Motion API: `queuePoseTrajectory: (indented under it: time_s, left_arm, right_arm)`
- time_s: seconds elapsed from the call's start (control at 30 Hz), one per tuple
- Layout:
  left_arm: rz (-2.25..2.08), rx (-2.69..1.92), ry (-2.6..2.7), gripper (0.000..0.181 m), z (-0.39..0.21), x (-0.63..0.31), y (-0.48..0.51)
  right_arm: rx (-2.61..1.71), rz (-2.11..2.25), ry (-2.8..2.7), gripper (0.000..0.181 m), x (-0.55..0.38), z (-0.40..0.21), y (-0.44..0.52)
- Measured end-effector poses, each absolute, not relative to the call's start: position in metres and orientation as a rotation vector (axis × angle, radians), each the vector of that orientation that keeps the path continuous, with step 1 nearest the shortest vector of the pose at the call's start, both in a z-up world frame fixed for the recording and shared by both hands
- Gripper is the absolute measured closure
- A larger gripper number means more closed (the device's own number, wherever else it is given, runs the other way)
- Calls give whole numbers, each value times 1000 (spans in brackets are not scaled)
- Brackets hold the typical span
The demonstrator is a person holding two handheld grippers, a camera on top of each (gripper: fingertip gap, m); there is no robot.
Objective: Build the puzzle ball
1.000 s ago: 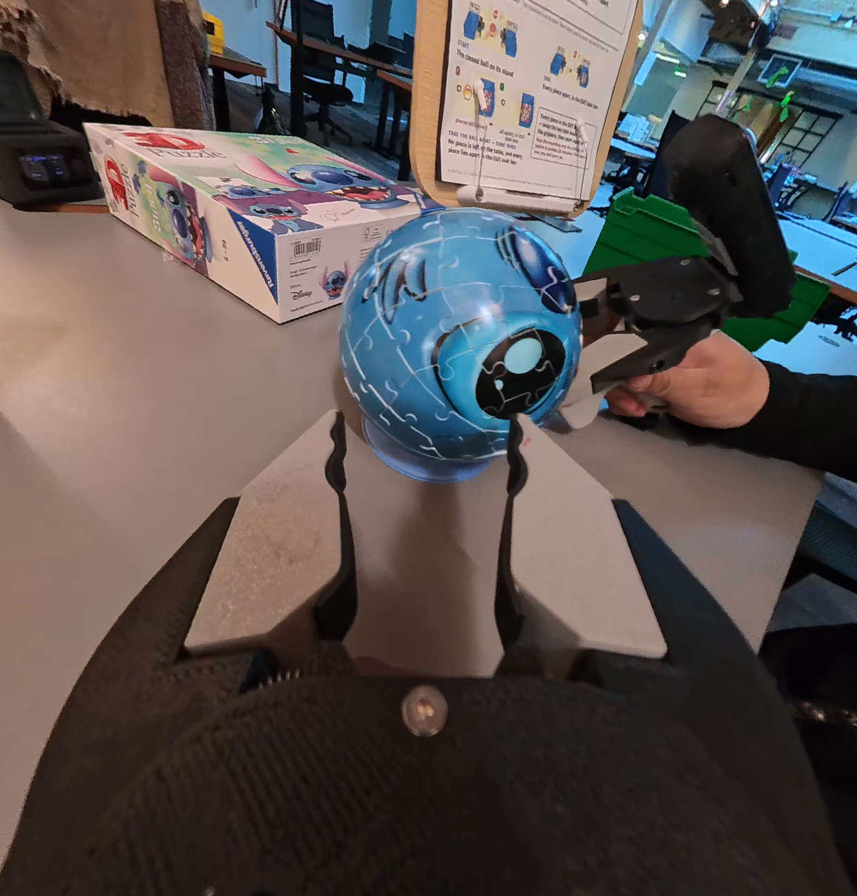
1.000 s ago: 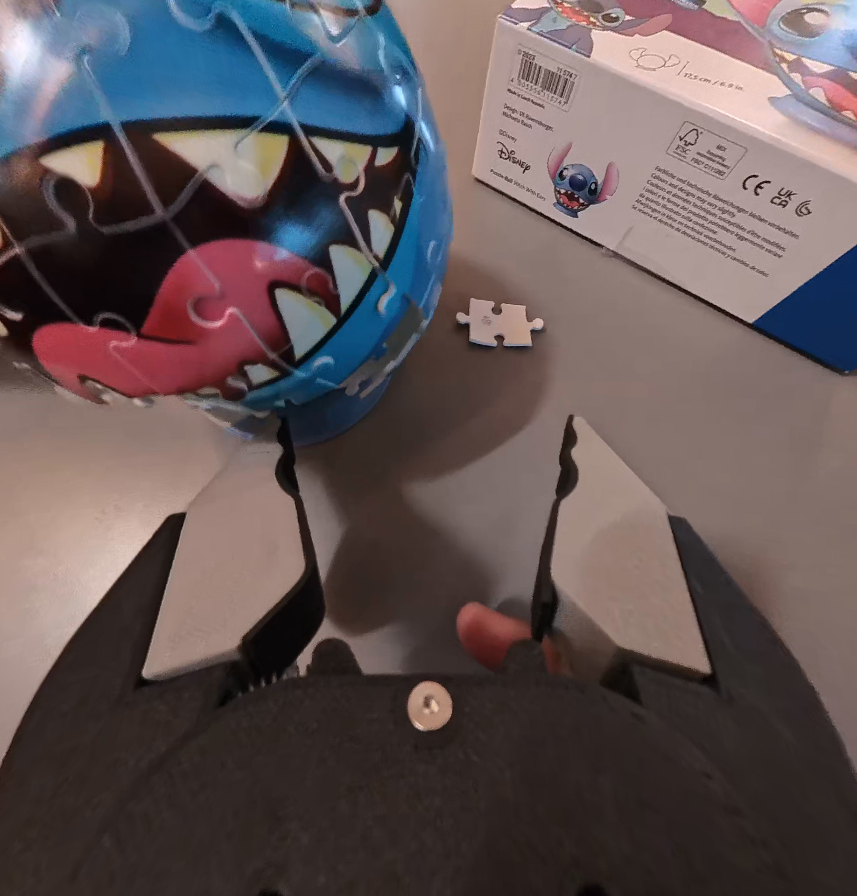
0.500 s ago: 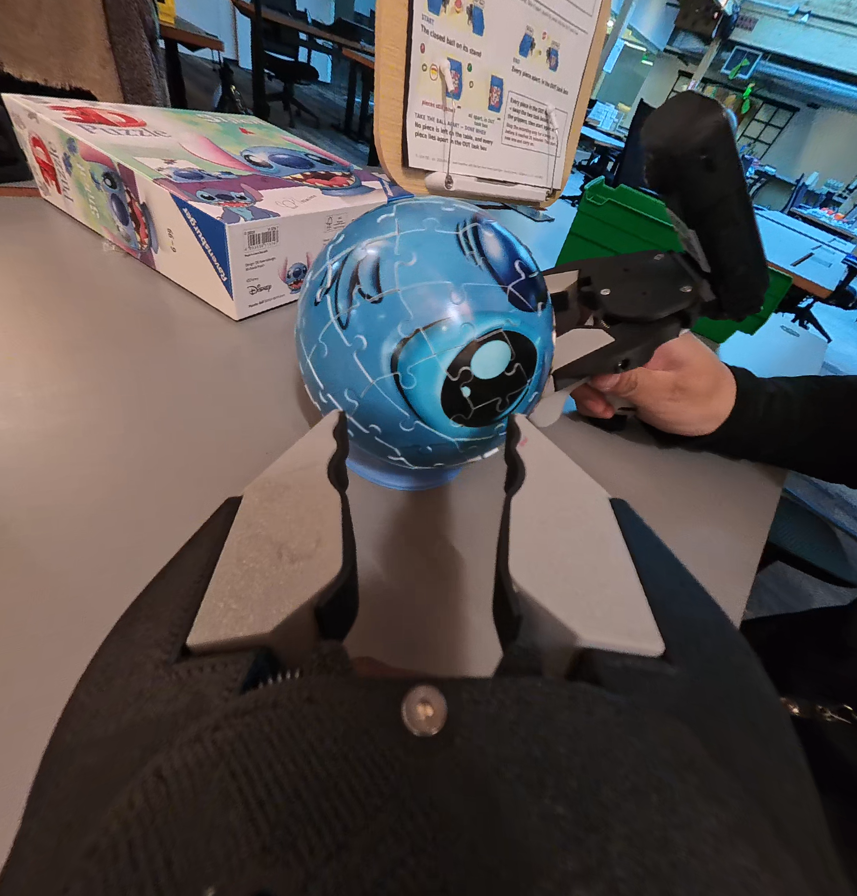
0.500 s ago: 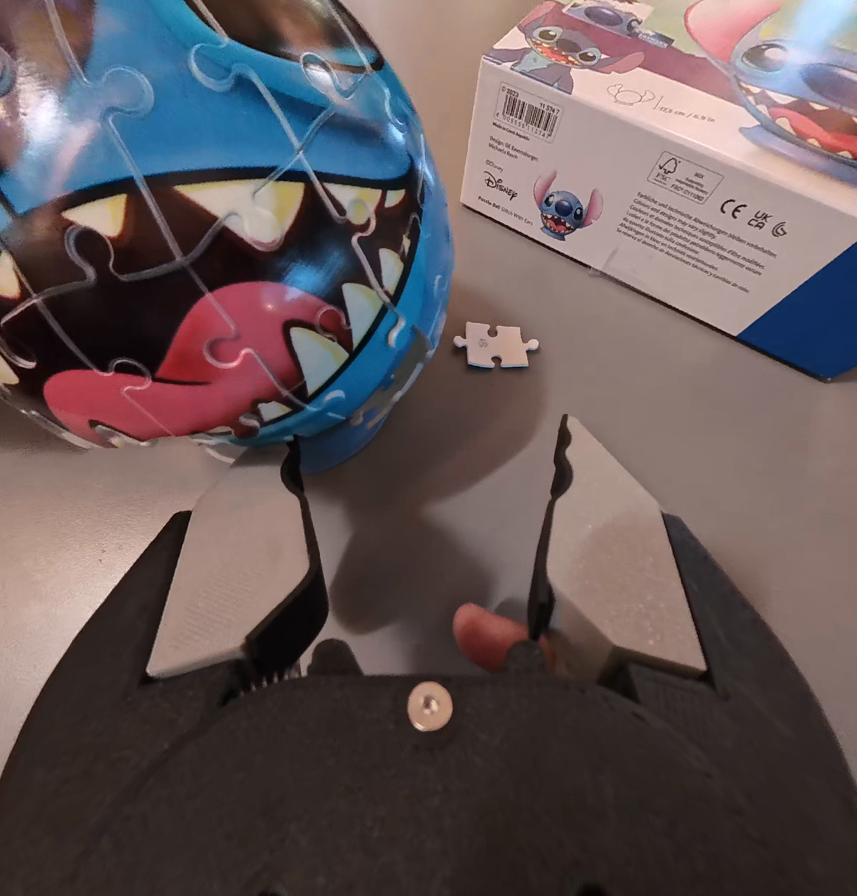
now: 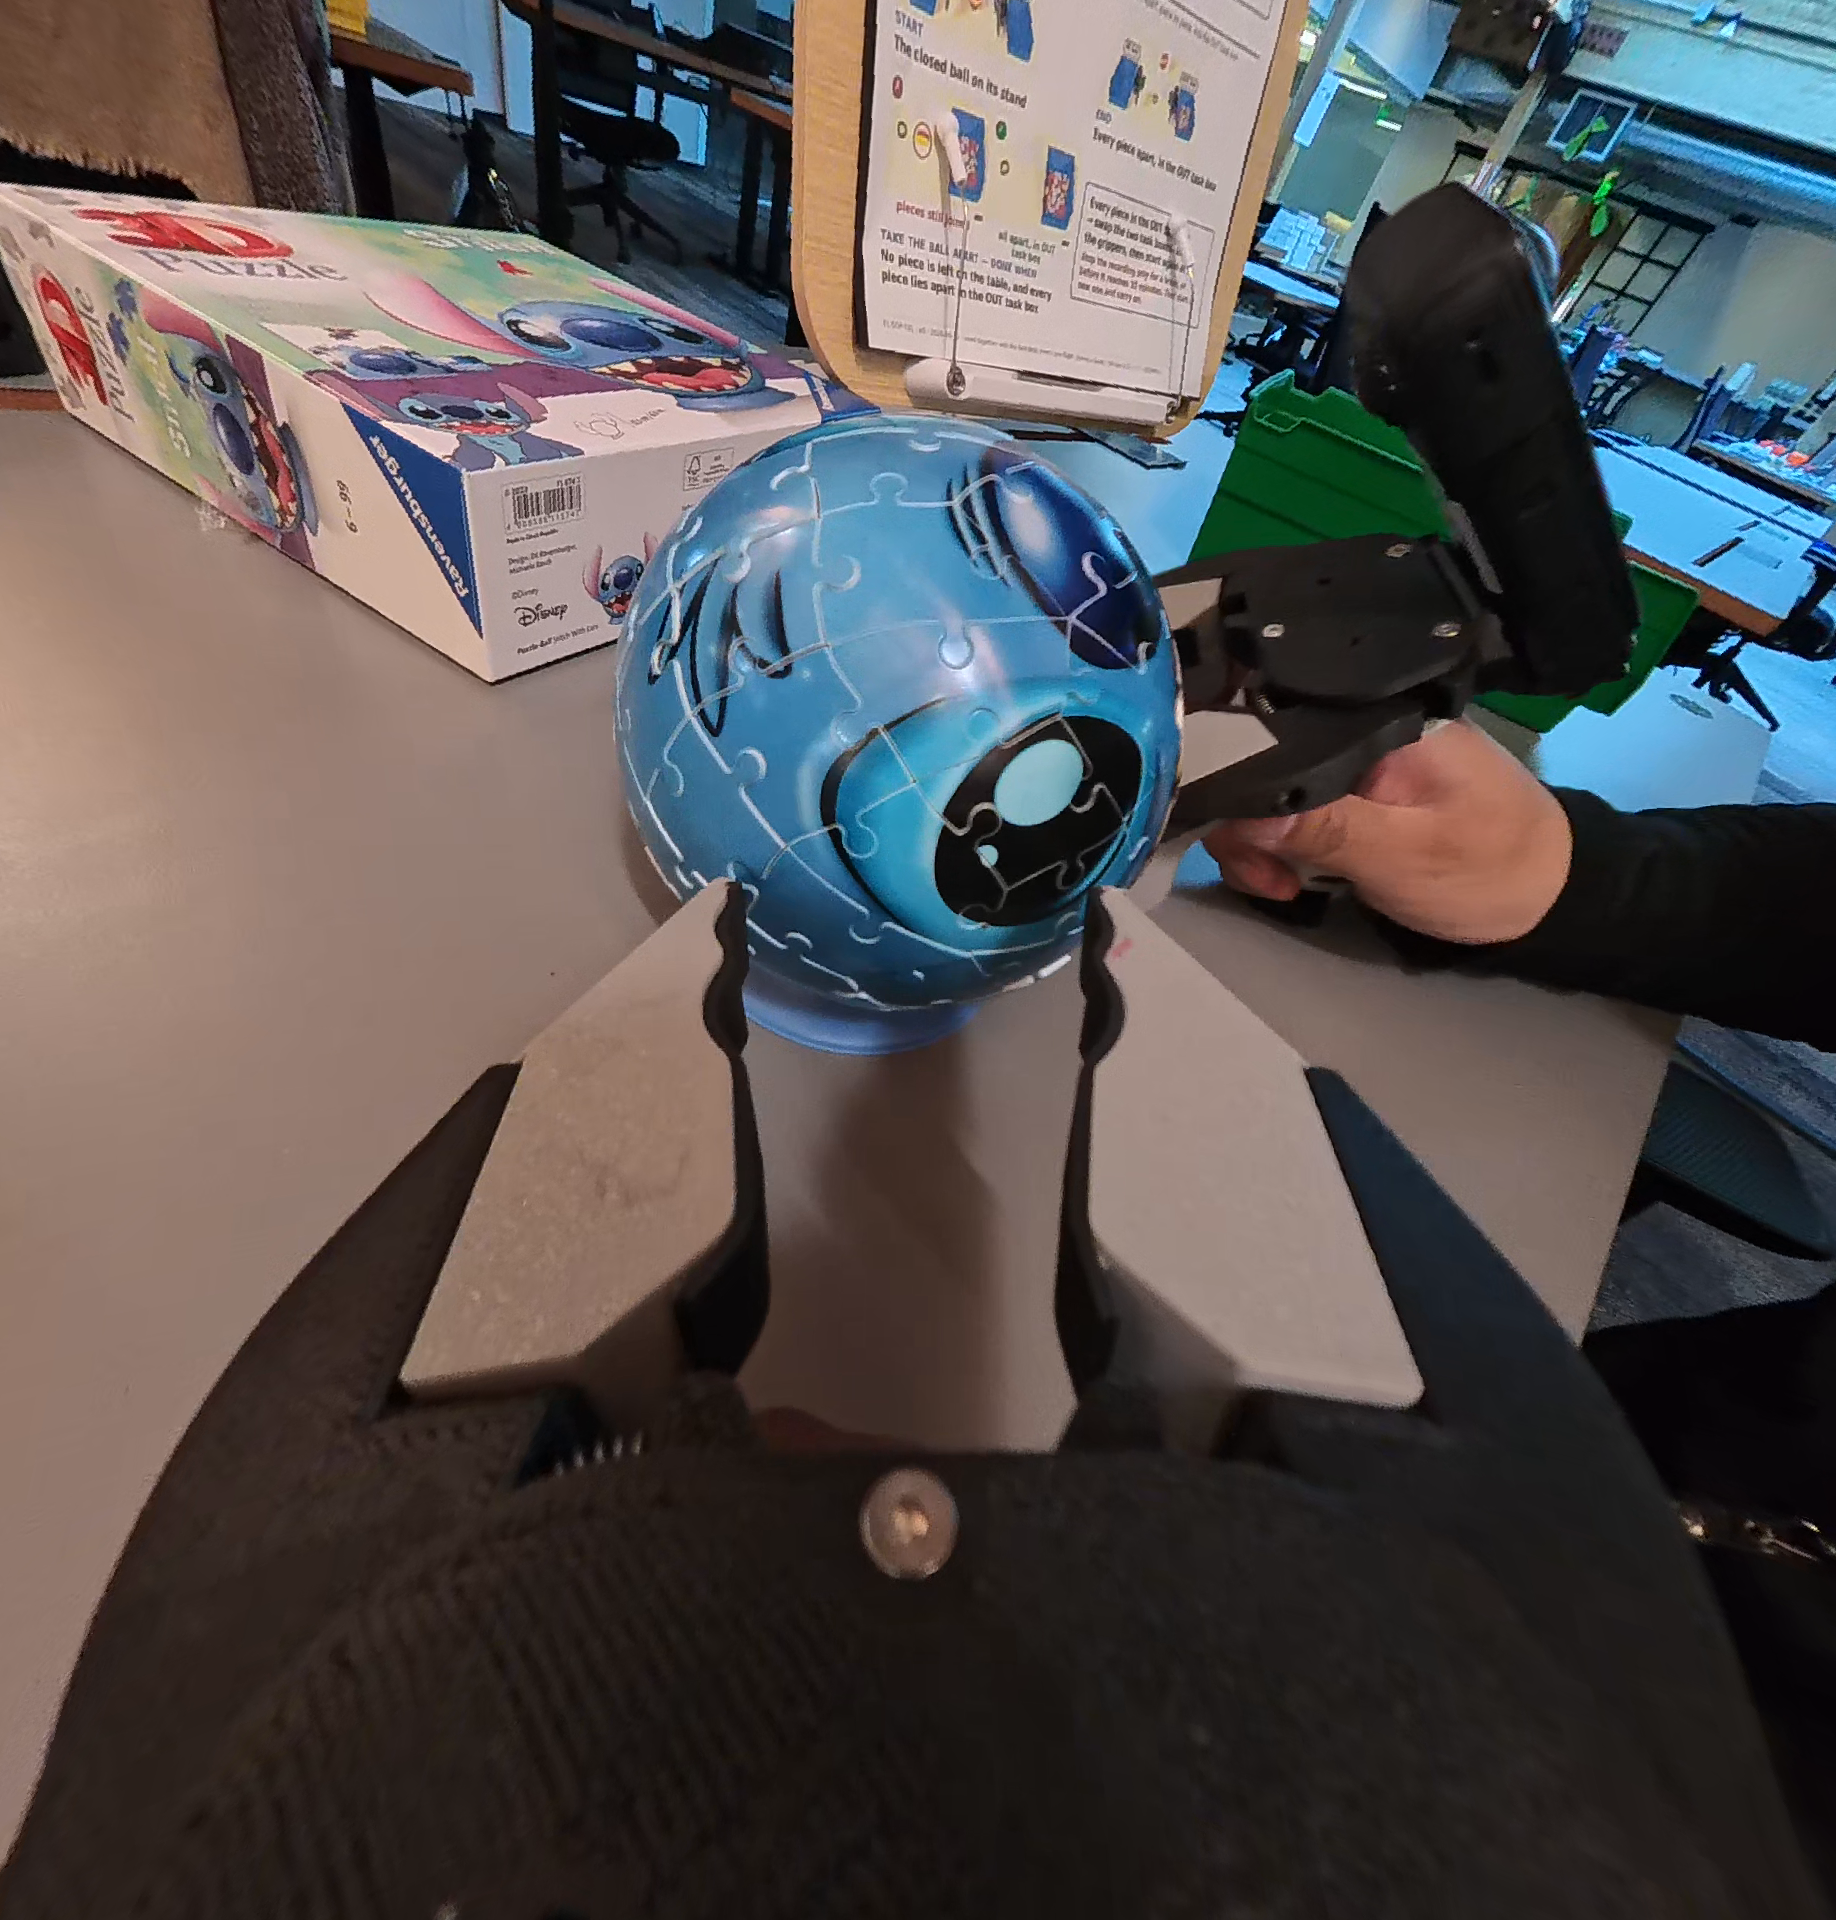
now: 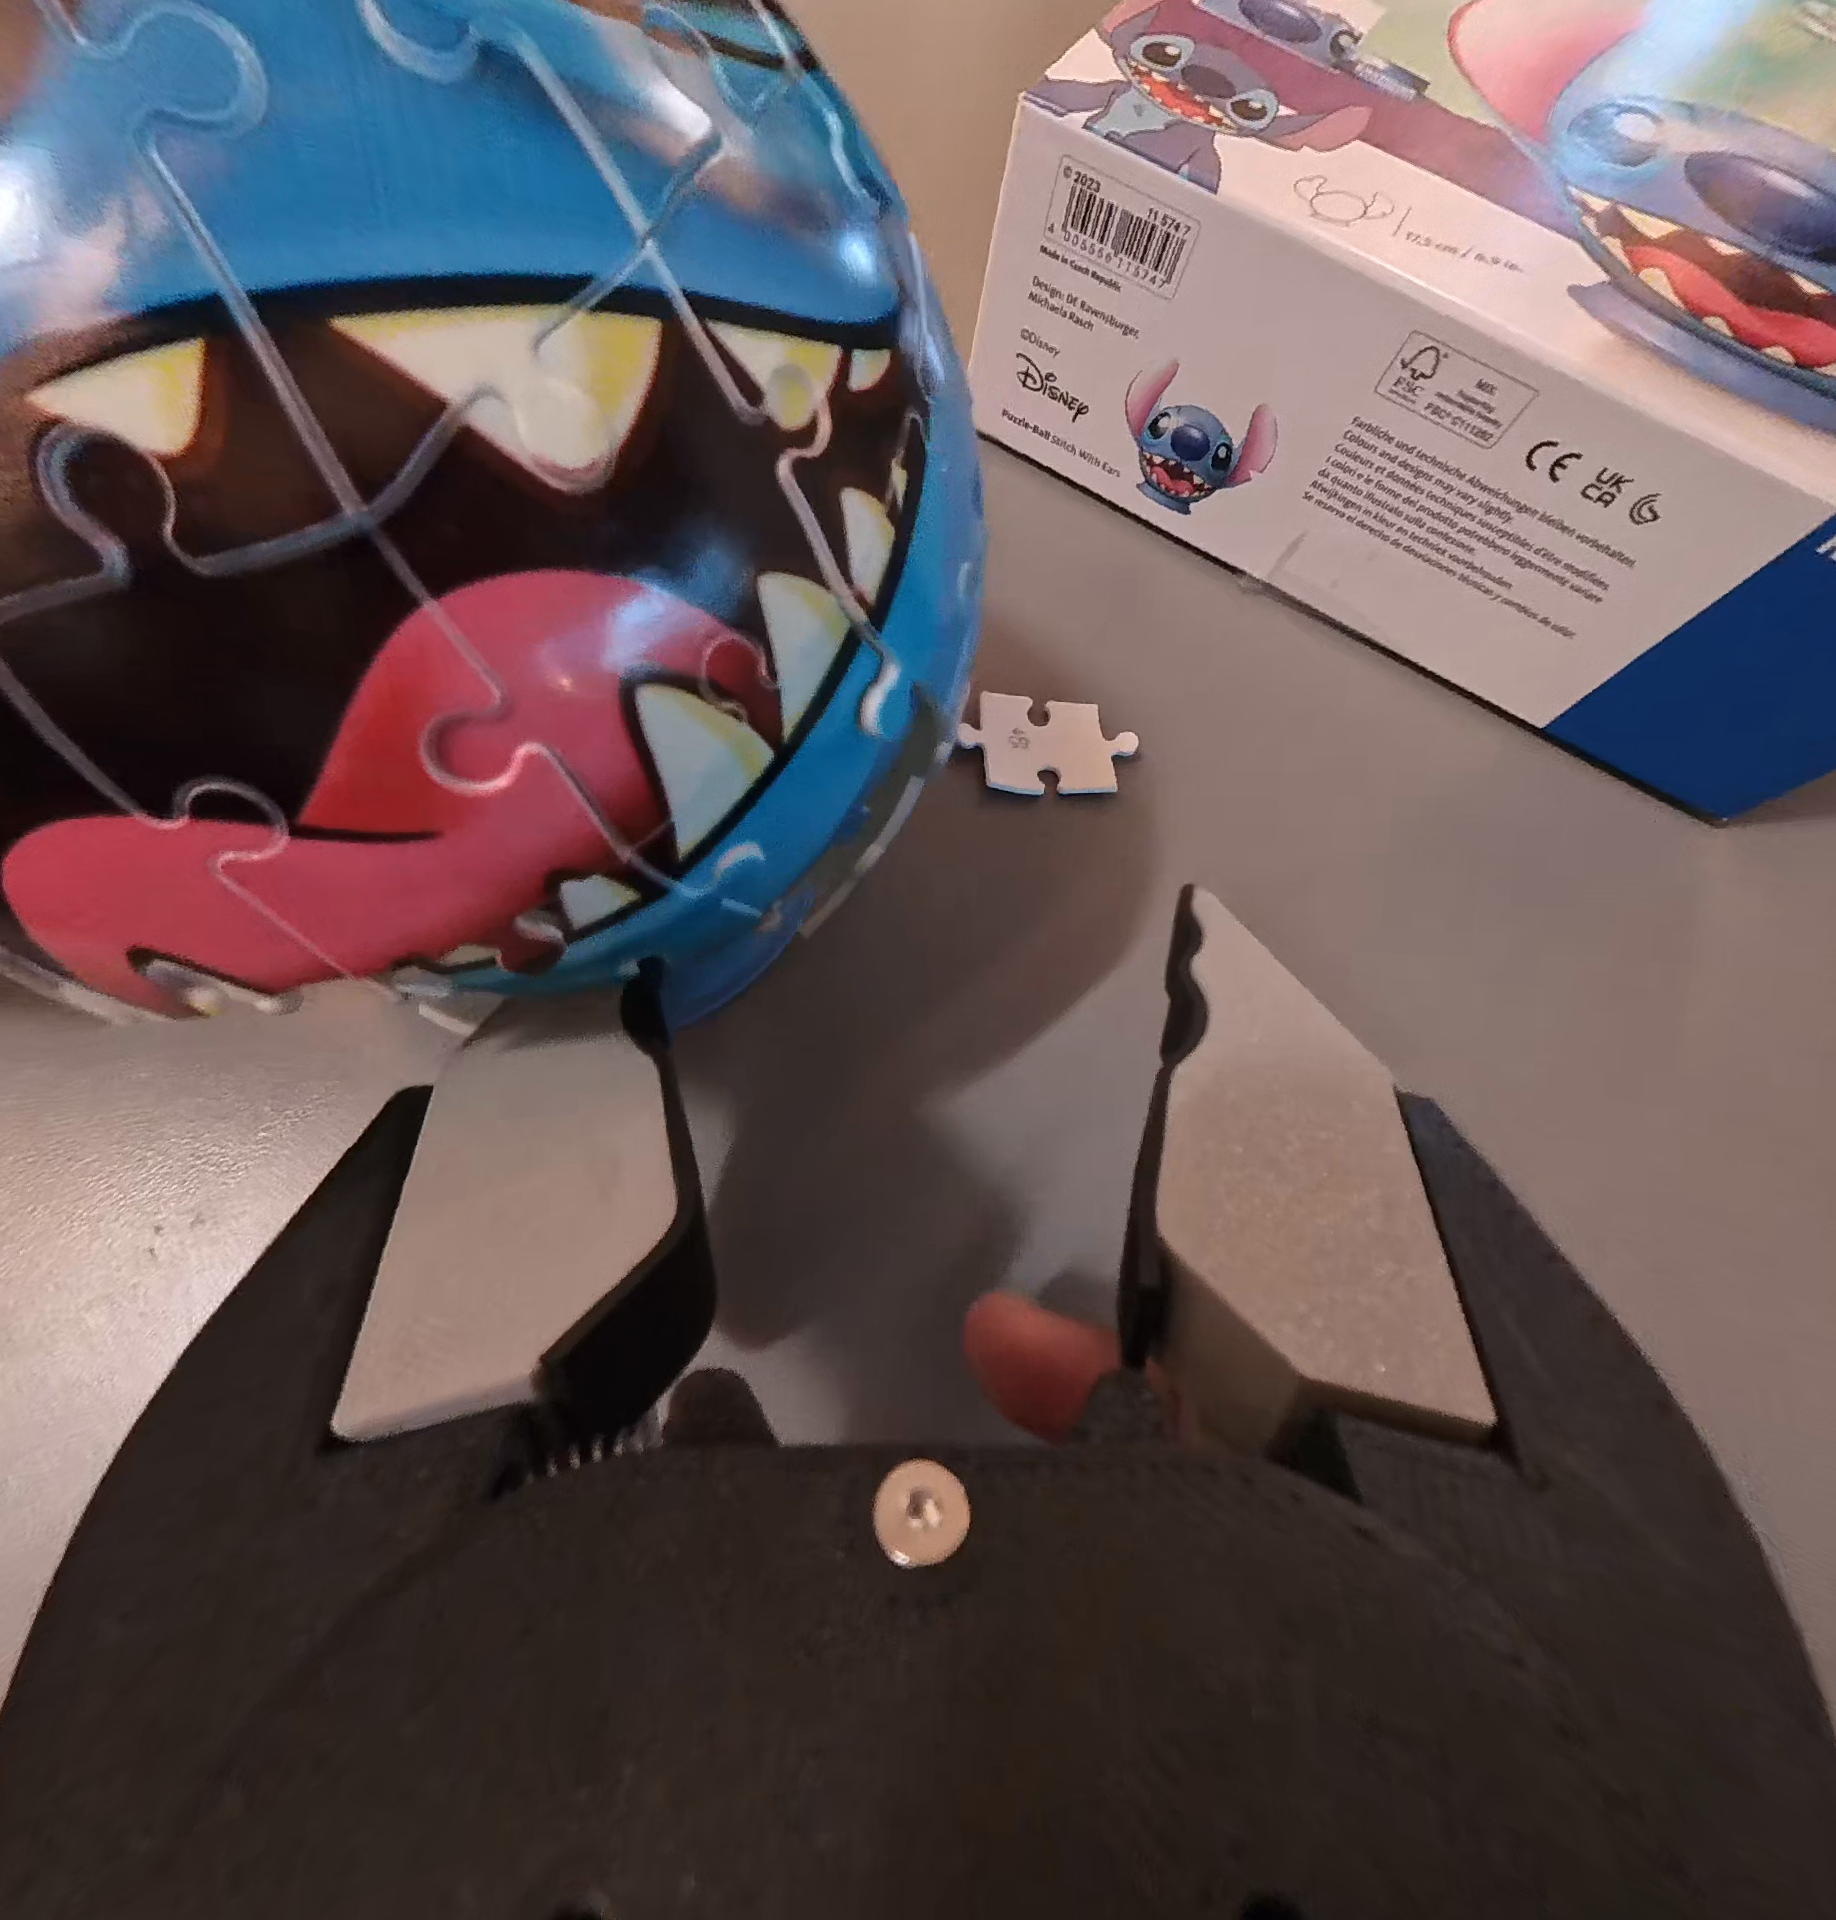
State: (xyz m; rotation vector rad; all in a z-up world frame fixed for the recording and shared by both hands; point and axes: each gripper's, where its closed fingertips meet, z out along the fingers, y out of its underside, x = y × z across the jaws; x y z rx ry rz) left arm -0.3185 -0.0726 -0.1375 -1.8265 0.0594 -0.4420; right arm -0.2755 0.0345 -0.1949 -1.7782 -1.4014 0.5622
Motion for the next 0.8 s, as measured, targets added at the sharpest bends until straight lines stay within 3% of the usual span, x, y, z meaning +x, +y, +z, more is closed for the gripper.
queuePoseTrajectory:
  time_s: [0.2,0.8]
  left_arm:
    - [-463,-1821,49,120,-137,-319,-73]
    - [-450,-1818,51,121,-137,-319,-73]
  right_arm:
    - [-1792,588,-1413,96,-261,-196,34]
    - [-1777,614,-1365,87,-281,-189,27]
